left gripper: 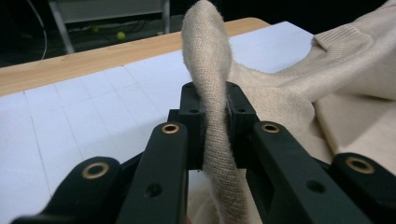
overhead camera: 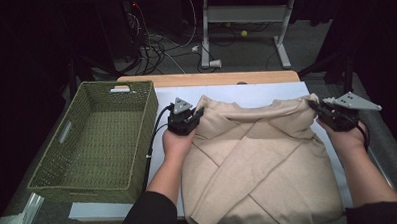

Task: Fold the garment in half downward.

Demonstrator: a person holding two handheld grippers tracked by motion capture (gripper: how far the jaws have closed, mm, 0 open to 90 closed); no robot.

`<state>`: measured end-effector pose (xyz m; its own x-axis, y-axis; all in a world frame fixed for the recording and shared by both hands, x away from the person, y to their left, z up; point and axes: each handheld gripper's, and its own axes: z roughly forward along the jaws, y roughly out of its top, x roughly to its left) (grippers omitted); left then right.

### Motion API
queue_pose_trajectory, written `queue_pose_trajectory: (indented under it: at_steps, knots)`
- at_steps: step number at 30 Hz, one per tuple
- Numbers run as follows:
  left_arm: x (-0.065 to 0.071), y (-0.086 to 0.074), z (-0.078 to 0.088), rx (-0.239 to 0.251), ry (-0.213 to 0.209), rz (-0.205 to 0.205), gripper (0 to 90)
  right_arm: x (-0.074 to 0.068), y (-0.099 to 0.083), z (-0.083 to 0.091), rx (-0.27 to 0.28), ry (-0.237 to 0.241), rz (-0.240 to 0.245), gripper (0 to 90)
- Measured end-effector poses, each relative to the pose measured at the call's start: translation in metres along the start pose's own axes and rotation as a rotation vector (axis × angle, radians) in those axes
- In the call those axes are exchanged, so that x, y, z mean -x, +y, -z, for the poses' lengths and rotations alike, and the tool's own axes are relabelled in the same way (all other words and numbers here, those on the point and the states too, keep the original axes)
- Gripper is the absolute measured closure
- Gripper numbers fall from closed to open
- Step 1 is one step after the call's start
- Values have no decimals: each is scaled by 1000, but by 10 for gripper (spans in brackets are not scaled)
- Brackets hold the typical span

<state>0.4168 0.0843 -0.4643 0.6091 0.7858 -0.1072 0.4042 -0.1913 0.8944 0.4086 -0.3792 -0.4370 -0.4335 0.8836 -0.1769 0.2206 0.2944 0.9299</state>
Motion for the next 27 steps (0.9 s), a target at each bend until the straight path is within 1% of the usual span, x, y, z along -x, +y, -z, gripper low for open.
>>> queue_pose_trajectory:
  at_steps: [2,3,4,6,7,8,10,12,13,14,15,17,18,19,21,22,24,27]
  knots:
    - [7,-7,11,3,-21,-22,775,-4,-5,12,8,8,9,818]
    - [11,-10,16,7,-33,-30,775,-7,-8,20,20,18,-3,818]
    - [14,-12,21,7,-42,-47,775,-10,-12,26,22,21,0,817]
    - [22,-19,32,2,-56,-79,775,-18,-20,38,24,23,19,817]
    - [26,-23,38,4,-72,-93,774,-23,-24,44,20,24,33,817]
    - [30,-28,43,-1,-79,-110,774,-29,-31,51,18,23,41,817]
    - [38,-36,51,-19,-90,-140,774,-36,-41,62,20,32,28,816]
    - [44,-46,61,-20,-115,-143,774,-43,-51,74,22,38,20,816]
    - [44,-46,61,-20,-115,-143,774,-47,-57,80,19,47,7,816]
    - [47,-49,66,-22,-123,-144,774,-50,-61,86,12,52,1,815]
    - [49,-52,70,-28,-134,-143,774,-50,-61,86,12,52,1,815]
    - [53,-58,76,-57,-148,-164,773,-55,-69,95,-11,58,5,814]
    - [56,-61,80,-73,-155,-175,773,-57,-72,99,-19,65,-1,813]
    - [58,-63,83,-77,-164,-174,773,-60,-75,104,-26,75,-6,813]
    - [62,-69,89,-80,-177,-179,772,-64,-79,112,-39,81,13,813]
    - [63,-72,91,-83,-177,-183,772,-66,-81,115,-42,80,18,812]
    - [65,-78,95,-80,-184,-170,772,-70,-86,122,-54,82,5,809]
    - [67,-84,99,-105,-185,-190,771,-74,-90,128,-69,77,9,809]
